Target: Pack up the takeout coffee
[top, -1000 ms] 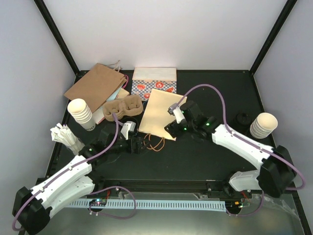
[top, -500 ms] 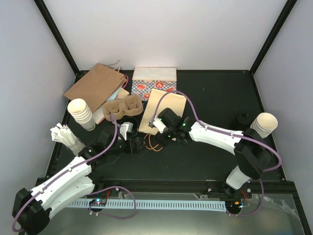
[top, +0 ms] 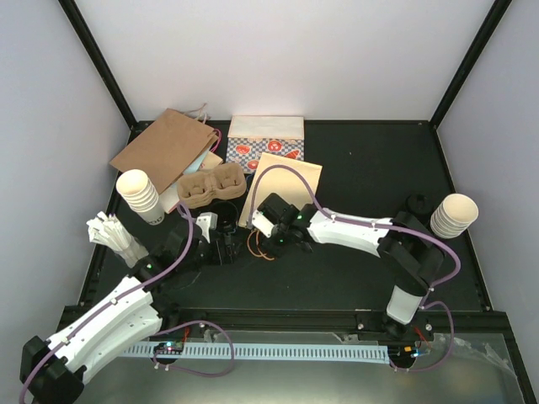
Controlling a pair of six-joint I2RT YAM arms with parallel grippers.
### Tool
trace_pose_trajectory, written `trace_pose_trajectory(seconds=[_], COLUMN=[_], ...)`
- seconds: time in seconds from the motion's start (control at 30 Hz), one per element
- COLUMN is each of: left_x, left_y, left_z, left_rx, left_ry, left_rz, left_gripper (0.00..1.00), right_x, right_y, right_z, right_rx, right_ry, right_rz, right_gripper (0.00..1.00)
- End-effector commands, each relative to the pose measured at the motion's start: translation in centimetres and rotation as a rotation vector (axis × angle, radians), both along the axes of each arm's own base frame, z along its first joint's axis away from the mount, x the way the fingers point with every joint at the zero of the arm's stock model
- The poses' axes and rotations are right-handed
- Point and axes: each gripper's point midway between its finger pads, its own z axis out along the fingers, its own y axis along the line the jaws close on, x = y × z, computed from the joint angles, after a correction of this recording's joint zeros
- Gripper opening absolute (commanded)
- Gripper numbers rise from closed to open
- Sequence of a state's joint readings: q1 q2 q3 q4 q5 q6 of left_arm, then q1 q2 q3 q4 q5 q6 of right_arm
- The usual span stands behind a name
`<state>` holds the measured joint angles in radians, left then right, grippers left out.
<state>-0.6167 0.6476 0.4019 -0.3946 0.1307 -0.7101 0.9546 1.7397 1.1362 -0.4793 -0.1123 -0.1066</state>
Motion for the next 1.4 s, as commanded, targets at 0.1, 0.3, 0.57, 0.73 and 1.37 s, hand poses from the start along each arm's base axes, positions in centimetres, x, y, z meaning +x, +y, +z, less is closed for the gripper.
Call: trace_pose_trajectory(seconds=[0.1, 0.3, 0.57, 0.73, 1.37], left_x=[0.3, 0.3, 0.5, 0.5, -0.3], left_y=[0.9, 1.1, 1.1, 1.1, -0.9], left_z=[-0.1, 0.3, 0.8, 0.7, 1.2], left_rx=[0.024, 0.041, 0.059, 0.064, 0.015], left_ry=[0.002, -0.016, -0.037, -0.033, -0.035], left_rz=[0.049, 0.044, 0.031, 0.028, -0.096], left_gripper=[0.95, 0.95, 0.95, 0.95, 0.98], right_x=[-0.8, -2.2, -3.4, -3.2, -0.8], right_y=[1.1, 1.5, 0.8, 0.4, 0.8], right_z=[-1.1, -1.5, -2.5, -3.6, 3.8], right_rx=[-0.029, -0.012, -0.023, -0.051, 0.135], right_ry=[0.005, 0.023, 0.030, 0.029, -0.099], right_rz=[0.055, 0.077, 0.077, 0.068, -0.072], right_gripper=[0.57, 0.57, 0.57, 0.54, 0.01])
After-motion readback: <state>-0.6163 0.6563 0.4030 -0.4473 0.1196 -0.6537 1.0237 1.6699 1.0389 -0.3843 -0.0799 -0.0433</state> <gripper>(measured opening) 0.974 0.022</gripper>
